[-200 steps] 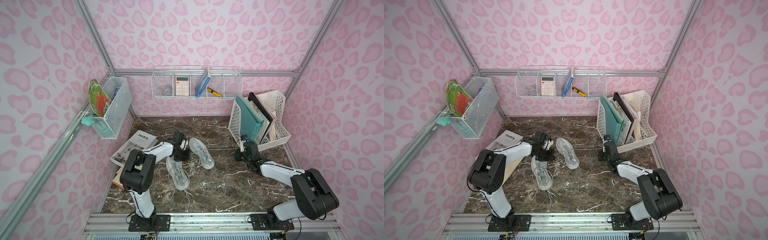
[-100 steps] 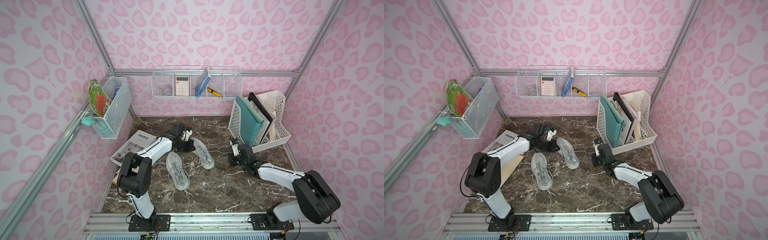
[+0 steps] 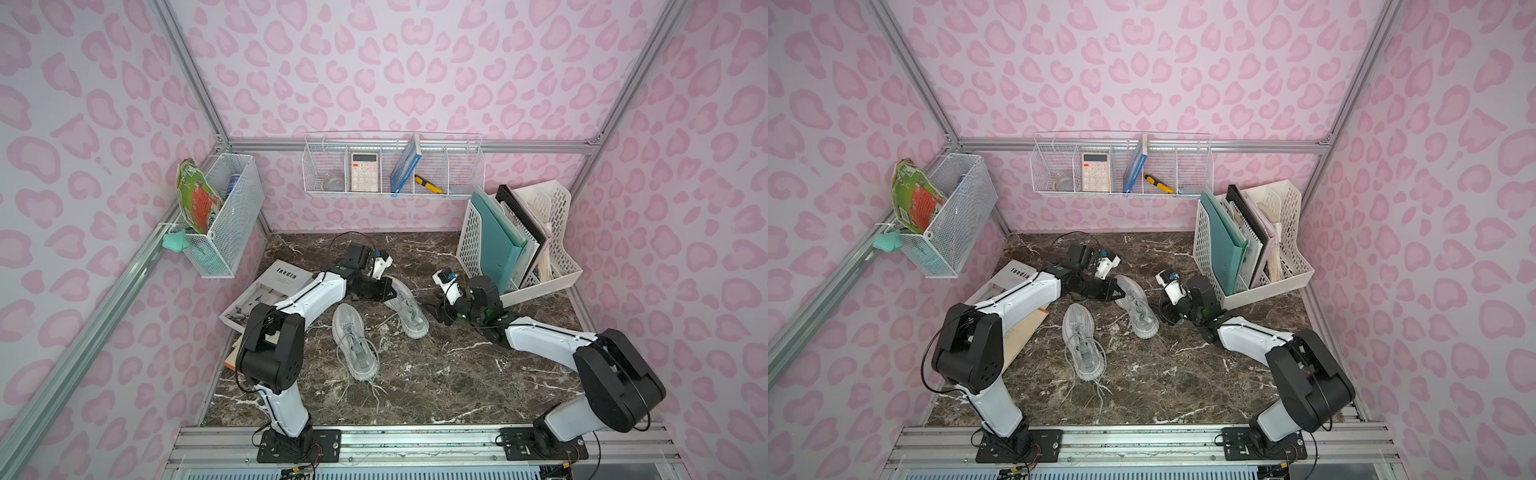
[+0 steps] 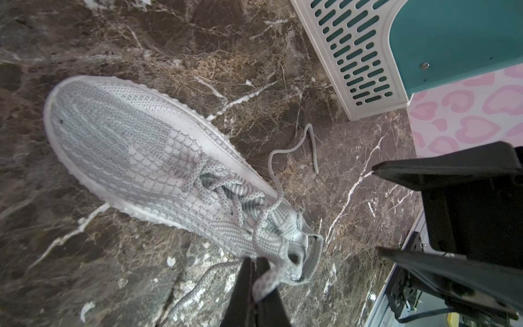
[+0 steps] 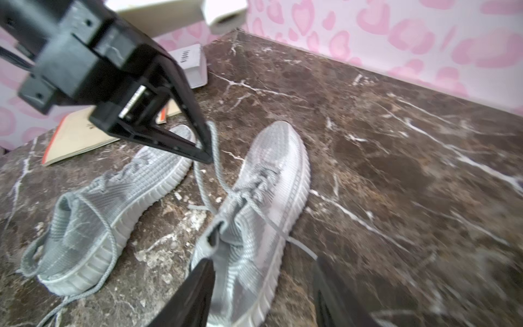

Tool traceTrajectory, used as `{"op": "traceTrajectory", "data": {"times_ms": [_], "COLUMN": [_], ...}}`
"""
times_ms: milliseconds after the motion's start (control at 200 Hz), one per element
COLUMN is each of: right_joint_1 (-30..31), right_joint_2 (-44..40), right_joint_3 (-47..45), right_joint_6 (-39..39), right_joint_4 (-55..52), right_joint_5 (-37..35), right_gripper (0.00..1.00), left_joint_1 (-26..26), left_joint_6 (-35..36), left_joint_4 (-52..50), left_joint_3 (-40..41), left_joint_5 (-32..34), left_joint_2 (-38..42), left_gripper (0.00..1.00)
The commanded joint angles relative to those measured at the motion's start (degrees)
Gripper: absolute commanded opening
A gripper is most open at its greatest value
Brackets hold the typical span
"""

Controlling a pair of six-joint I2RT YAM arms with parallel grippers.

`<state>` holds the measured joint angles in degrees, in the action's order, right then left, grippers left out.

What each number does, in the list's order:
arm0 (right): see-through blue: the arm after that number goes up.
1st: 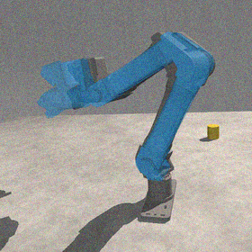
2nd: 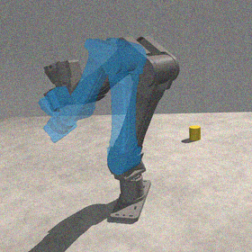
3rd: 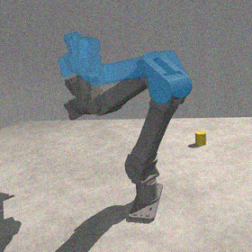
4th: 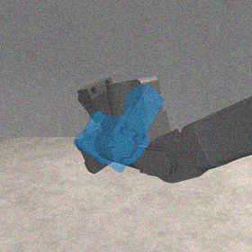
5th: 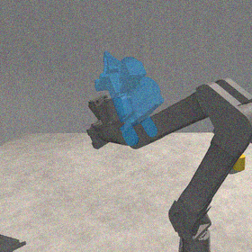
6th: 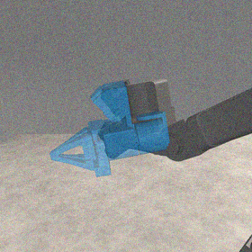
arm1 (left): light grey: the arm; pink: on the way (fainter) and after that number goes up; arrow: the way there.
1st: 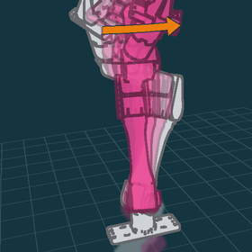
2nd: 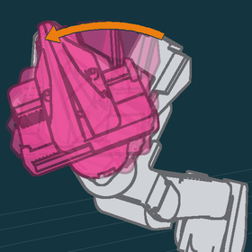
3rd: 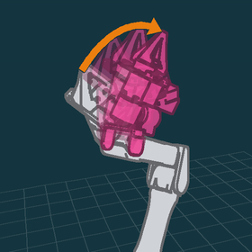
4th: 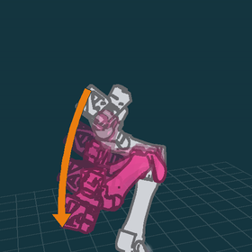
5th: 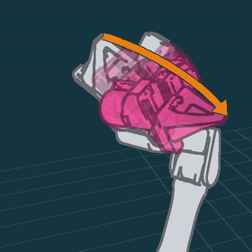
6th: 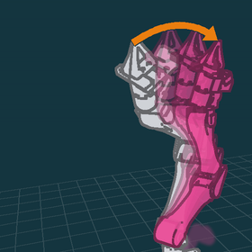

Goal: Tie the shoes
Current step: Wrap the shoelace around the shoelace.

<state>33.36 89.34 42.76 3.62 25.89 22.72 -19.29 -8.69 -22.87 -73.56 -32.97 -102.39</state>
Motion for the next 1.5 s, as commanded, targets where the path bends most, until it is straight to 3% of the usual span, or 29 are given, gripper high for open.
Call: {"op": "traceTrajectory", "data": {"times_ms": [0,430,1040,1365,1495], "right_joint_1": [0.2,-0.4,-0.3,-0.7,-1.4], "right_joint_2": [2.7,14.3,21.8,22.0,21.2], "right_joint_3": [1.2,12.3,19.9,20.2,19.2], "right_joint_6": [0.7,5.9,11.4,14.3,18.1], "right_joint_4": [8.7,6.2,5.0,5.7,7.1], "right_joint_5": [5.7,16.4,21.6,20.7,19.6], "right_gripper": [0.59,0.54,0.37,0.03,0.00], "left_joint_1": [0.0,0.0,-0.4,-0.6,-1.2], "left_joint_6": [3.4,9.4,9.7,8.5,6.0], "left_joint_4": [0.7,1.5,1.5,3.2,6.6], "left_joint_3": [-0.6,1.4,1.6,2.7,4.9], "left_joint_5": [-1.8,-3.7,-3.7,-2.6,-0.8], "left_joint_2": [-0.5,-0.1,-0.4,0.3,1.4], "left_gripper": [0.00,0.00,0.00,0.00,0.12]}}
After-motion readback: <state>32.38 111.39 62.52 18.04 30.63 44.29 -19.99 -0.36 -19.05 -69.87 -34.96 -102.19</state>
